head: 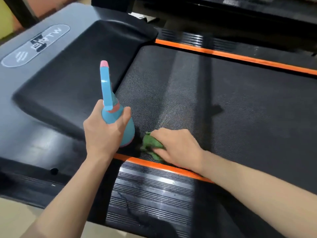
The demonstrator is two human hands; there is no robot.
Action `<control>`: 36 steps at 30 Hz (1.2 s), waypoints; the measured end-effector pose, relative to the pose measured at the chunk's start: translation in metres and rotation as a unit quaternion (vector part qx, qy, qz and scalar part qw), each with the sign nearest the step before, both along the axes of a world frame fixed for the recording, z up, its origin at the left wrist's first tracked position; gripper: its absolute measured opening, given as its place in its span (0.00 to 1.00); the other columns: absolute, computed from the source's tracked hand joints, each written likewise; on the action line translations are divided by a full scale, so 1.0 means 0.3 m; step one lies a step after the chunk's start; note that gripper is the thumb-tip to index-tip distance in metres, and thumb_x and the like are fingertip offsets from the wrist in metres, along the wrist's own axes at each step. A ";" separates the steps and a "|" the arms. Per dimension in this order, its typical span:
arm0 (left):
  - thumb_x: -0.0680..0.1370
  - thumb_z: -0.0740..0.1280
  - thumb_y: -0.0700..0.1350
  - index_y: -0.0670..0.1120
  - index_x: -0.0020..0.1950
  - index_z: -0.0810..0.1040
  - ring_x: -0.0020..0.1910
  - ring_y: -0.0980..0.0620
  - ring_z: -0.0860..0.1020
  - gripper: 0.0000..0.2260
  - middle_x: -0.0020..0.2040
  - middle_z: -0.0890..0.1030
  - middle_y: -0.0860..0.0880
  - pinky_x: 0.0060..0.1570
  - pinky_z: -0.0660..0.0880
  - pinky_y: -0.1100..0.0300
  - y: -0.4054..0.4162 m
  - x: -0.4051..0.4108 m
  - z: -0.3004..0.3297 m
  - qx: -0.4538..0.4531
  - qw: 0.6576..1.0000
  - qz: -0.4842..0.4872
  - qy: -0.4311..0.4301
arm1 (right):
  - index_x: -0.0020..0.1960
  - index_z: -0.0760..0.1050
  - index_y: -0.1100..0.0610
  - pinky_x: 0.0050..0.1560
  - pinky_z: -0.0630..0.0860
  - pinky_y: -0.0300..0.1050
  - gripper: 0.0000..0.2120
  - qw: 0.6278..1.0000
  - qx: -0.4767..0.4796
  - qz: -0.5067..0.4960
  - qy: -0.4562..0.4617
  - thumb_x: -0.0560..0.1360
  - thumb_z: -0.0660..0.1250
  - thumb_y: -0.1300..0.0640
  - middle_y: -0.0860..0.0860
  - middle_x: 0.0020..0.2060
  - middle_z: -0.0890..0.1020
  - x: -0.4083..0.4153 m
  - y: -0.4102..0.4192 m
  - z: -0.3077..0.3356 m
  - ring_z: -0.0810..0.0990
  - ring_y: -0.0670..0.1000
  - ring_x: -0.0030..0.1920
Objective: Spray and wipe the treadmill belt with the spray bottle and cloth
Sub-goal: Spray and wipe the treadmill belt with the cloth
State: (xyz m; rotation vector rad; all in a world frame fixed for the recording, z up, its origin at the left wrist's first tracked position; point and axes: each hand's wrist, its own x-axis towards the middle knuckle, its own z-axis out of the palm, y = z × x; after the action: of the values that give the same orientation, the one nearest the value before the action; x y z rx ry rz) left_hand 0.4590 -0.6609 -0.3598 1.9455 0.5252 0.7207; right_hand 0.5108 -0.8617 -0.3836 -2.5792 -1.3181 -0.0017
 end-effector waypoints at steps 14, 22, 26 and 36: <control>0.78 0.75 0.55 0.50 0.47 0.78 0.36 0.69 0.77 0.12 0.38 0.78 0.59 0.41 0.69 0.73 0.103 0.027 0.055 -0.002 0.999 0.044 -0.012 | 0.58 0.73 0.46 0.35 0.78 0.49 0.16 0.999 0.009 0.010 -0.043 0.76 0.57 0.40 0.45 0.48 0.80 0.062 -0.009 -0.025 0.83 0.51 0.47; 0.81 0.71 0.56 0.53 0.49 0.74 0.41 0.72 0.76 0.09 0.42 0.76 0.62 0.49 0.69 0.75 0.235 0.030 0.099 -0.015 0.980 0.165 -0.113 | 0.52 0.69 0.51 0.41 0.70 0.51 0.12 0.957 0.036 -0.286 0.000 0.81 0.55 0.44 0.51 0.47 0.80 0.304 0.260 -0.013 0.81 0.61 0.47; 0.80 0.73 0.51 0.59 0.45 0.70 0.39 0.71 0.74 0.12 0.40 0.75 0.62 0.47 0.68 0.77 0.223 0.049 0.098 -0.003 0.980 0.168 -0.108 | 0.54 0.71 0.48 0.42 0.77 0.52 0.15 0.998 0.055 -0.029 0.030 0.76 0.55 0.41 0.47 0.47 0.80 0.043 0.346 0.009 0.82 0.57 0.48; 0.78 0.75 0.55 0.60 0.46 0.72 0.41 0.66 0.76 0.11 0.40 0.78 0.61 0.47 0.69 0.73 0.238 0.054 0.069 0.027 0.989 0.114 -0.093 | 0.53 0.71 0.51 0.41 0.70 0.49 0.11 0.980 0.057 -0.190 -0.029 0.80 0.57 0.44 0.49 0.48 0.80 0.305 0.481 -0.011 0.81 0.60 0.47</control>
State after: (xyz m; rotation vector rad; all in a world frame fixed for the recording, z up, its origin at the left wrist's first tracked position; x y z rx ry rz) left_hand 0.4753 -0.5897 -0.3392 1.8625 0.6231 1.0596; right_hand 0.6025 -0.7174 -0.3869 -2.7026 -0.7964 -0.2158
